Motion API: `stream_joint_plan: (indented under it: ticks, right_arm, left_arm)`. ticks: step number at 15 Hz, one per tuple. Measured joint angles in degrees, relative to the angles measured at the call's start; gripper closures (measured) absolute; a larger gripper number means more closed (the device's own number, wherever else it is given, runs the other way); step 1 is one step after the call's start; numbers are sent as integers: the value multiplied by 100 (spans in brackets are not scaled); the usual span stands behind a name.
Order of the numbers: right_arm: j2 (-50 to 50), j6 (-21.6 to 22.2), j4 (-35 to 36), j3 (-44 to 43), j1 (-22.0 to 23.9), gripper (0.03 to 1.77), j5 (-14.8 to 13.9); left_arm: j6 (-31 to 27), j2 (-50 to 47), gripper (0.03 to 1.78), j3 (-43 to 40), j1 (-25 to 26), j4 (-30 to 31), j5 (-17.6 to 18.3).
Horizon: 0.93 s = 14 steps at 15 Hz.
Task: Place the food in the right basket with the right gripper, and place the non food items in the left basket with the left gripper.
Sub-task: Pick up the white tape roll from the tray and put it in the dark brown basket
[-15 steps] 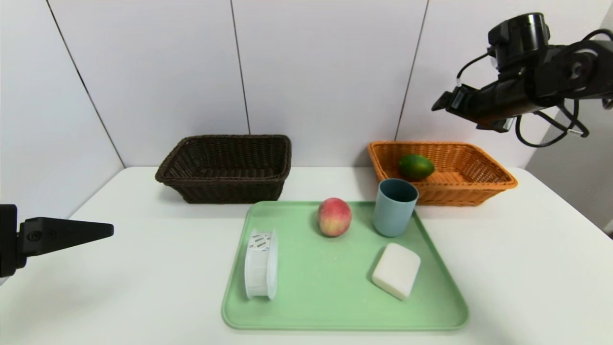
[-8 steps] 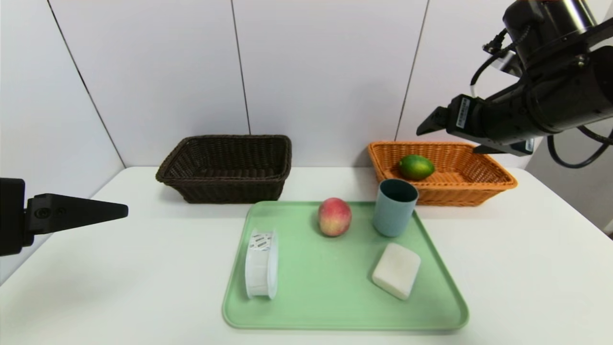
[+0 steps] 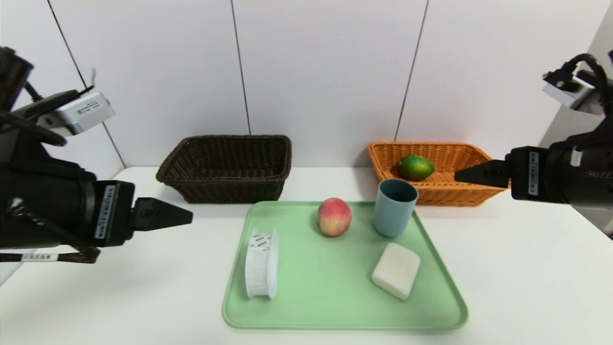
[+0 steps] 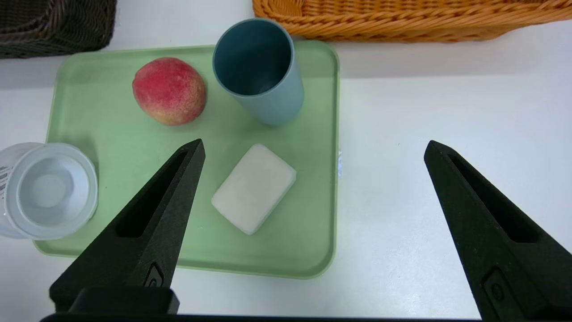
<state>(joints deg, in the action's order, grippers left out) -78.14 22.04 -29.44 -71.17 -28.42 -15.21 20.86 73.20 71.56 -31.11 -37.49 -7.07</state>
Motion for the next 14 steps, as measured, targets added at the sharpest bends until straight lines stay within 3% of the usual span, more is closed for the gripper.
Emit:
stream_joint_plan:
  ticks: [5,14]
  right_arm:
    - [885,-157,378,1048,232,11,-20]
    - [1145,-154,378,1396,319,10,-13]
  left_arm:
    - [996,1086,12,1063,-887,-628,-191]
    - [995,1894,12,1576,-1269,-706,-202]
